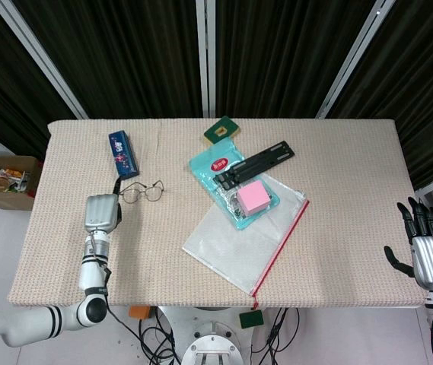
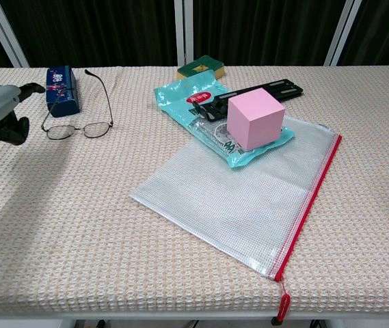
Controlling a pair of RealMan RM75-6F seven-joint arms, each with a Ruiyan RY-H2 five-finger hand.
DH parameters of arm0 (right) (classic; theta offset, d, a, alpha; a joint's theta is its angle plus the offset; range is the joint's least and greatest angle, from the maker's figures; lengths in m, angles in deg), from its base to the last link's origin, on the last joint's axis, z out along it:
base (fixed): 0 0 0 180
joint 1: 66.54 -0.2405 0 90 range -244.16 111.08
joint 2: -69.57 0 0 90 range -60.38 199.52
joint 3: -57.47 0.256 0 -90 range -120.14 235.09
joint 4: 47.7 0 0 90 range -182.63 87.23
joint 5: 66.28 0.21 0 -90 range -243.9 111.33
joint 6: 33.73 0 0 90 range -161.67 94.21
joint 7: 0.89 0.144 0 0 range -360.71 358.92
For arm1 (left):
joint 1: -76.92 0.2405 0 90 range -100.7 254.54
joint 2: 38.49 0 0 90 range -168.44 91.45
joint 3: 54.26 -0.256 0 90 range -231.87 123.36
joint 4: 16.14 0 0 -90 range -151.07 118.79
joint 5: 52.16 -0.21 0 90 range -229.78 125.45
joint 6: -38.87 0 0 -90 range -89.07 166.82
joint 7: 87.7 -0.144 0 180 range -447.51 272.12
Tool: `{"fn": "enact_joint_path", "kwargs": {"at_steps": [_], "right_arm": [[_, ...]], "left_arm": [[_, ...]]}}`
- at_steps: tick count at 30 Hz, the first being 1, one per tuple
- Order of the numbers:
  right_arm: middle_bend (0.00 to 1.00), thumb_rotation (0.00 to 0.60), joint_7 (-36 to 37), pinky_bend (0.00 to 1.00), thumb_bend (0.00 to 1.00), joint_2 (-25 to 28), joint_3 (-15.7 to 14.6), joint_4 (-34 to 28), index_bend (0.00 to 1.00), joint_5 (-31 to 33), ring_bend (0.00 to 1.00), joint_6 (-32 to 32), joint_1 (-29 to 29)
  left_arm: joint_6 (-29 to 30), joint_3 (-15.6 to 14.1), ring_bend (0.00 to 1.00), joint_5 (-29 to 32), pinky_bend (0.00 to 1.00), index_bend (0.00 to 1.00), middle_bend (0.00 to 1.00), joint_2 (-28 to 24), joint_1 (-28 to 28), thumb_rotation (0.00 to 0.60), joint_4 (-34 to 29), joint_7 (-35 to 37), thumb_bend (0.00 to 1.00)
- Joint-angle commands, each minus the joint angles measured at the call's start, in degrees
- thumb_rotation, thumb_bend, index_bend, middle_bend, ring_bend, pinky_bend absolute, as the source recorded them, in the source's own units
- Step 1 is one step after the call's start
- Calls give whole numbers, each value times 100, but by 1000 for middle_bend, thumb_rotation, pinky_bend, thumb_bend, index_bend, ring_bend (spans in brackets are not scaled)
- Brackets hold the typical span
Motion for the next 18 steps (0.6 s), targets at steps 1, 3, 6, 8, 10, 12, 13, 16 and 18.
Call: {"fn": "enact_joint_path", "kwargs": {"at_steps": [1, 3, 6, 8, 10, 12, 13, 16, 18], "right_arm": [[0, 600, -7, 0, 336, 1, -4, 1, 0, 6, 0, -21, -8], [0, 600, -6, 0, 337, -6, -7, 5, 0, 9, 0, -32, -11], [0, 600, 2, 0, 336, -18, -5, 23, 0, 29, 0, -47, -14], [0, 600, 13, 0, 337, -22, -1, 33, 0, 38, 0, -48, -14], [0, 600, 33, 0, 337, -24, 2, 46, 0, 46, 0, -39, -8], [0, 600, 41, 0, 337, -16, 4, 50, 0, 50, 0, -26, 0], [0, 600, 44, 0, 337, -8, 6, 47, 0, 52, 0, -22, 3], [0, 600, 63, 0, 336, 14, 19, 37, 0, 45, 0, 7, 9], [0, 600, 86, 0, 337, 16, 18, 42, 0, 34, 0, 21, 14]], "left_arm": [[-56, 12, 970, 2, 943, 0, 1000, 254, -112, 600, 263, -180, 695], [-187, 6, 970, 61, 943, 0, 1000, 360, -161, 600, 378, -259, 695], [-343, 5, 970, 129, 943, 0, 1000, 452, -213, 600, 494, -347, 696], [-397, 24, 969, 142, 943, 0, 1000, 472, -225, 600, 520, -344, 696], [-324, 80, 969, 64, 942, 0, 1000, 456, -201, 600, 502, -241, 696], [-107, 149, 969, -87, 942, 0, 1000, 396, -138, 600, 427, -108, 696], [3, 174, 969, -151, 942, 0, 1000, 350, -106, 600, 382, -76, 696], [409, 345, 968, -314, 942, 0, 1000, 134, 21, 600, 128, 55, 697], [717, 517, 967, -526, 943, 0, 1000, -45, 116, 600, -144, 303, 697]]}}
